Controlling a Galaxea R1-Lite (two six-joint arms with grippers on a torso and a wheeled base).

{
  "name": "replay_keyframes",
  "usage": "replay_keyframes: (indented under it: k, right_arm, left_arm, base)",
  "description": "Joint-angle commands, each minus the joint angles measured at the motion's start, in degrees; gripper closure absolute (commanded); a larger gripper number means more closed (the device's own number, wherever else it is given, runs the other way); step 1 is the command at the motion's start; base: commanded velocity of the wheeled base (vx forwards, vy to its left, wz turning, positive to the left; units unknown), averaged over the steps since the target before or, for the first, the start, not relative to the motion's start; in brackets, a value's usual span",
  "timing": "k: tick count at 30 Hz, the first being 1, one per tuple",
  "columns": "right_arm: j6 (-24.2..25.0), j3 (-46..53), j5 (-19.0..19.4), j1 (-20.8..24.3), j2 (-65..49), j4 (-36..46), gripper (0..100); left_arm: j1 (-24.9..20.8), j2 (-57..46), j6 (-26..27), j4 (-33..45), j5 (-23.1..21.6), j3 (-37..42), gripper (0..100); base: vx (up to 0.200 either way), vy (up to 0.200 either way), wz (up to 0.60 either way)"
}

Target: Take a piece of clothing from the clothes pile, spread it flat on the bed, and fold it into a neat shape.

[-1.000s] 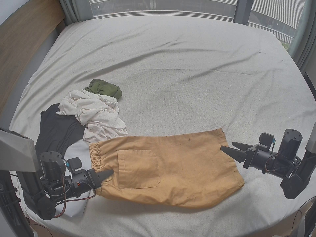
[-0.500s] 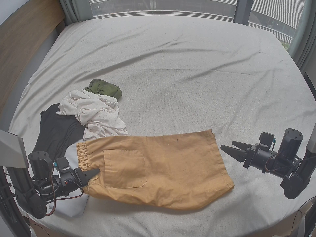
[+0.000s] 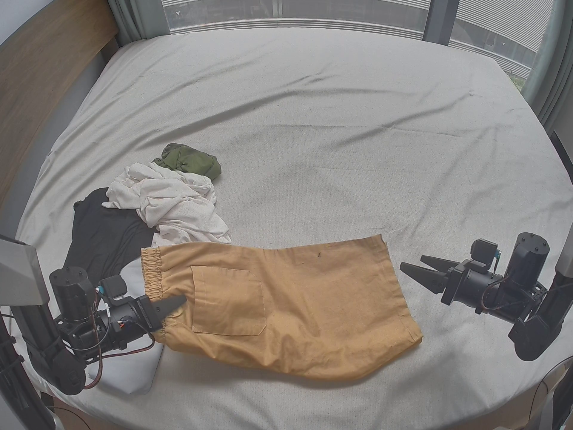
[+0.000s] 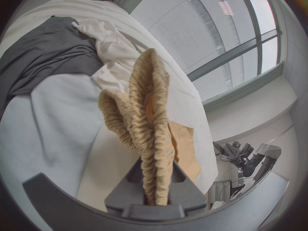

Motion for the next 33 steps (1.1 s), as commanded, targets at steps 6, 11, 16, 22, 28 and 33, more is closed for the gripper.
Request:
replay_keyframes:
  k: [6, 11, 16, 22, 28, 33]
  right_arm:
    - [-0.02, -0.27, 0.12, -0.29, -0.05, -0.03, 0]
    - [0.07, -0.36, 0.12, -0.55, -0.14, -0.03, 0]
    - [0.07, -0.44, 0.12, -0.64, 0.04, -0.12, 0]
    - [0.07, -0.44, 0.12, -0.99, 0.04, -0.12, 0]
    - [0.07, -0.44, 0.12, -0.99, -0.14, -0.12, 0]
    - [0.07, -0.44, 0.12, -0.99, -0.14, -0.12, 0]
  left_arm:
    - [-7.73, -0.10, -0.84, 0.05, 0.14, -4.09, 100]
    - [-10.99, 0.25, -1.89, 0.14, 0.23, -7.52, 100]
    - [-14.85, 2.89, -1.98, 0.22, 0.32, -11.65, 100]
    - [-18.46, 6.41, -2.07, 0.14, 0.23, -14.91, 100]
    - [-21.18, 7.11, -4.71, 0.05, 0.14, -17.28, 100]
    - [-23.20, 9.31, -5.76, 0.05, 0.23, -19.65, 100]
  base:
    - [0.000, 0.000, 0.00]
    - [0.000, 0.000, 0.00]
    - [0.000, 0.000, 0.00]
    - [0.000, 0.000, 0.00]
    - [0.000, 0.000, 0.00]
    - [0.000, 0.000, 0.00]
